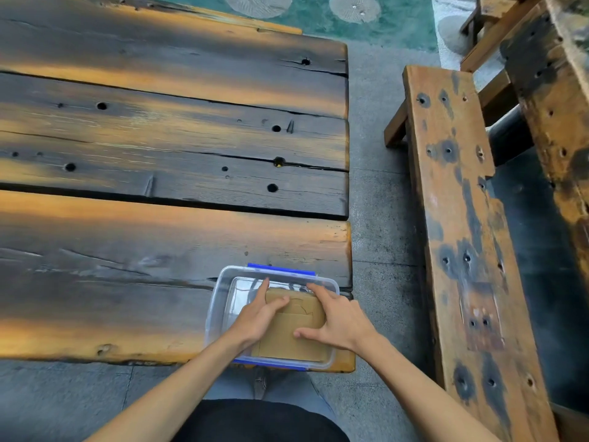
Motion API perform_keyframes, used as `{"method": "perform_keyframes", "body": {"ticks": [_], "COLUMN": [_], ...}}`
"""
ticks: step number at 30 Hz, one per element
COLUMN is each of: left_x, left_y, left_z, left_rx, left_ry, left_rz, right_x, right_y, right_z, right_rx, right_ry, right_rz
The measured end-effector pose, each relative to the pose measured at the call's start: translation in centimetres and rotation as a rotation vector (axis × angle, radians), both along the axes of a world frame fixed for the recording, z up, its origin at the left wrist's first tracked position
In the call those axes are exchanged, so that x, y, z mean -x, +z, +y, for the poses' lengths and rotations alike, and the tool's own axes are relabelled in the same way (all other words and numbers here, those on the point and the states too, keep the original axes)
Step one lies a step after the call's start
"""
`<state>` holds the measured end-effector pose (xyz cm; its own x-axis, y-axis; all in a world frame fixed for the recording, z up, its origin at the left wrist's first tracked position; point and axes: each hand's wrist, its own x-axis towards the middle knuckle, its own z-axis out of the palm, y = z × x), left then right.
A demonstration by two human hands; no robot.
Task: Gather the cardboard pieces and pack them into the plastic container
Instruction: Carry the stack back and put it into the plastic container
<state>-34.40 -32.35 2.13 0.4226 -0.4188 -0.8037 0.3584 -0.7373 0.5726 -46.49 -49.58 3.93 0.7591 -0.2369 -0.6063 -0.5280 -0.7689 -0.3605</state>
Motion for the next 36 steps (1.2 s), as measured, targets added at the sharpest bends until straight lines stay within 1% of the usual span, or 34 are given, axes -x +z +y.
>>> {"method": "perform_keyframes", "body": {"ticks": [6, 8, 14, 17, 24, 28, 36], "left_x": [-1.1, -1.9, -3.2, -3.4, -3.7, -3.8, -3.8], "left_y": [-0.1, -0.1, 0.1, 0.2, 0.1, -0.2, -0.8], "left_z": [0.0, -0.4, -2.7, -3.0, -2.5, -2.5, -1.7], "left_rx": [0.035, 0.015, -0.066, -0.088, -0.094, -0.127, -0.121], "left_ry": [-0.059, -0.098, -0.411, -0.534, -0.632, -0.652, -0.712], "left_rz": [-0.039, -0.068, -0.259, -0.285, -0.319, -0.329, -0.368], "right_x": [-0.6, -0.6, -1.0, -1.7, -3.1, -2.9, -3.1], "right_y": [-0.3, -0.3, -0.2, 0.0, 0.1, 0.0, -0.5], "right_z": [-0.3, -0.4, -0.6, -0.9, -1.2, -1.0, -0.9], "right_rx": [0.004, 0.001, -0.024, -0.052, -0.081, -0.083, -0.076], "right_ry": [0.010, 0.007, 0.016, 0.021, 0.078, 0.085, 0.059], "right_rz": [0.029, 0.044, 0.099, 0.137, 0.274, 0.269, 0.284]}}
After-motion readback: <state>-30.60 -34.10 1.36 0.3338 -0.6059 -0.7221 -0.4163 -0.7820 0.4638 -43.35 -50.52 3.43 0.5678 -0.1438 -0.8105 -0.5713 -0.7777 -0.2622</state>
